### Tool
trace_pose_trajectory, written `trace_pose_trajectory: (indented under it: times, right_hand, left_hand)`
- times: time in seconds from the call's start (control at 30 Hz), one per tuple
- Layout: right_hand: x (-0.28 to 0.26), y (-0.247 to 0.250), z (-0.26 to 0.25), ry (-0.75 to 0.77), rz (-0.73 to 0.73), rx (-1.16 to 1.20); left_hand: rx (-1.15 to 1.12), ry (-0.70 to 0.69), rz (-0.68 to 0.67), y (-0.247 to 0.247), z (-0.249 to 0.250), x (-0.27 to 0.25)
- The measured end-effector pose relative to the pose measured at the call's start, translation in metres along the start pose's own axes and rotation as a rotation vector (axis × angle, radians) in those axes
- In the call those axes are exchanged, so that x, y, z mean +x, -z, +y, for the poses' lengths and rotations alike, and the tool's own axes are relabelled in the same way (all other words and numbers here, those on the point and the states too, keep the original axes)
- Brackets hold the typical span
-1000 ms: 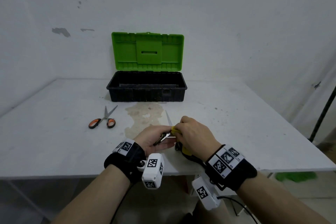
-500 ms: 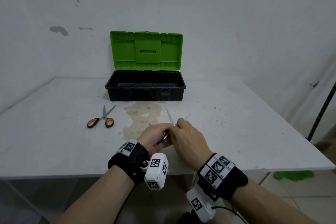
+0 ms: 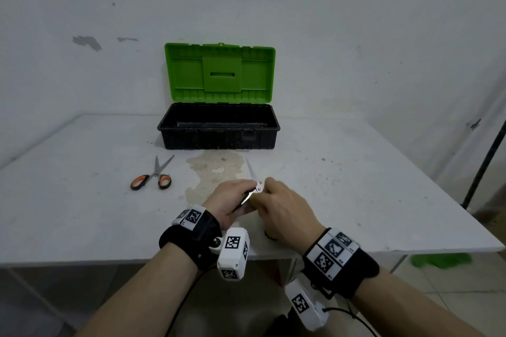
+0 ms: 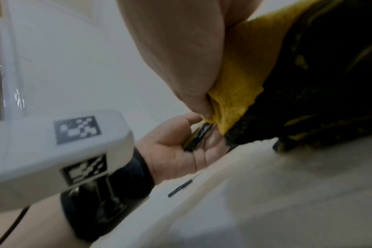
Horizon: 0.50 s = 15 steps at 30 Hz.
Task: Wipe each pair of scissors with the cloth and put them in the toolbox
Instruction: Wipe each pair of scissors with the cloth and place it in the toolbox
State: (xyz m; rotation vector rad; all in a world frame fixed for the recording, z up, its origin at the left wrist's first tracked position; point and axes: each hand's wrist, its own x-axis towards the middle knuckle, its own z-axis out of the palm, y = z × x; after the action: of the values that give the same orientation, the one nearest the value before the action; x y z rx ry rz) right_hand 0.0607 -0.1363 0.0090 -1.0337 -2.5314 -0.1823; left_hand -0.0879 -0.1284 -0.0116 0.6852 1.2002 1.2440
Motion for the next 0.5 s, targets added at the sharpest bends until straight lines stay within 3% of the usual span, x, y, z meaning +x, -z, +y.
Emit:
trace_pose_trajectory:
  times: [0.13, 0.37, 0.5]
  right_hand:
    - [0.008, 0.006, 0.008, -0.090, 0.081, 0.025]
    - [-0.007, -0.005, -0.001, 0.132, 0.032, 0.070]
    - [0.006, 0.007, 0.021, -0.039, 0.178, 0.084]
  left_hand:
    - [-0.026, -0.031, -0.035, -0.004, 0.000, -0.002]
    - [0.032, -0.072, 0.029, -0.006, -0.001, 0.000]
    - [-0.005, -0.063, -0.016, -0.002, 0.000, -0.003]
